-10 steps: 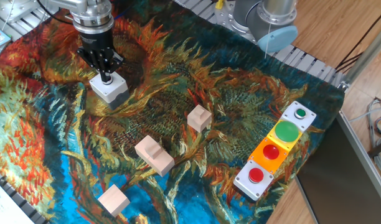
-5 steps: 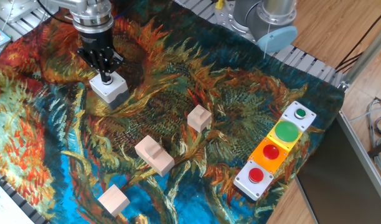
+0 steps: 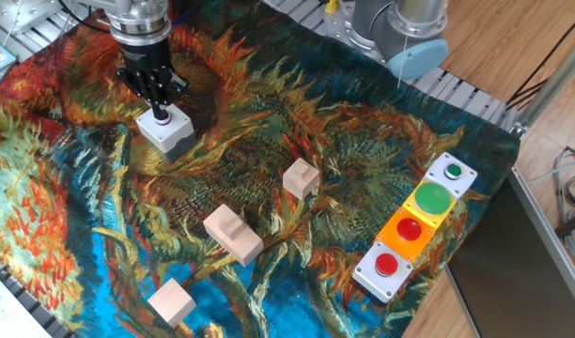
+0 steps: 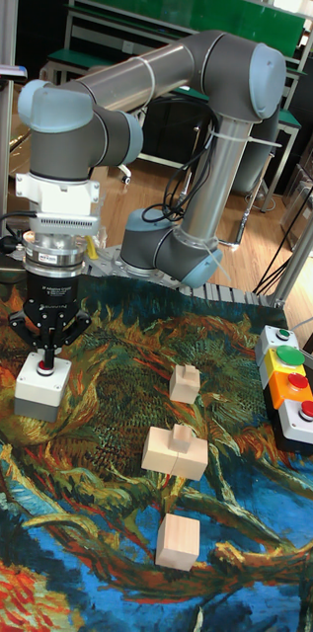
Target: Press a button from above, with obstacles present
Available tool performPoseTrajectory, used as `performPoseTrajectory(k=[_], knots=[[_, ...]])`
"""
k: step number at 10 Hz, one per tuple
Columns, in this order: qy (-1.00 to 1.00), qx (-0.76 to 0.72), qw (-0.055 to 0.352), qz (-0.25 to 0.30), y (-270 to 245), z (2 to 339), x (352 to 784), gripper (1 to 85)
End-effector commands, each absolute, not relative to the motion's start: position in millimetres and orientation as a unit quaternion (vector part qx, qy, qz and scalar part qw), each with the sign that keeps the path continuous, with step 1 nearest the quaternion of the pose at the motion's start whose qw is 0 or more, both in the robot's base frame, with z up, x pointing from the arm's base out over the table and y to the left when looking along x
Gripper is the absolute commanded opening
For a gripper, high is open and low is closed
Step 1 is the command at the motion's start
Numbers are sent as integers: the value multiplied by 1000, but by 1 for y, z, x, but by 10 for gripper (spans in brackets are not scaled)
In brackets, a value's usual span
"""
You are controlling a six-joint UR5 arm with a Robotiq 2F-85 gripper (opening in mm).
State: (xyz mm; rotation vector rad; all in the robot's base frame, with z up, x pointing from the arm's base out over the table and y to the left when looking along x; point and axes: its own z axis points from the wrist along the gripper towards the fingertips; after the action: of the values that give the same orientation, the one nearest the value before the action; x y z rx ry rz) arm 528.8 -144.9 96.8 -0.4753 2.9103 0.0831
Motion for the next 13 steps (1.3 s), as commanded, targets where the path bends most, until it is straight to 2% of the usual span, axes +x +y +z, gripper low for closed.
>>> performPoseTrajectory(k=[1, 13], knots=[[982, -156, 100, 30, -141, 101, 532, 37], [979, -162, 120, 36, -134, 100, 544, 40]])
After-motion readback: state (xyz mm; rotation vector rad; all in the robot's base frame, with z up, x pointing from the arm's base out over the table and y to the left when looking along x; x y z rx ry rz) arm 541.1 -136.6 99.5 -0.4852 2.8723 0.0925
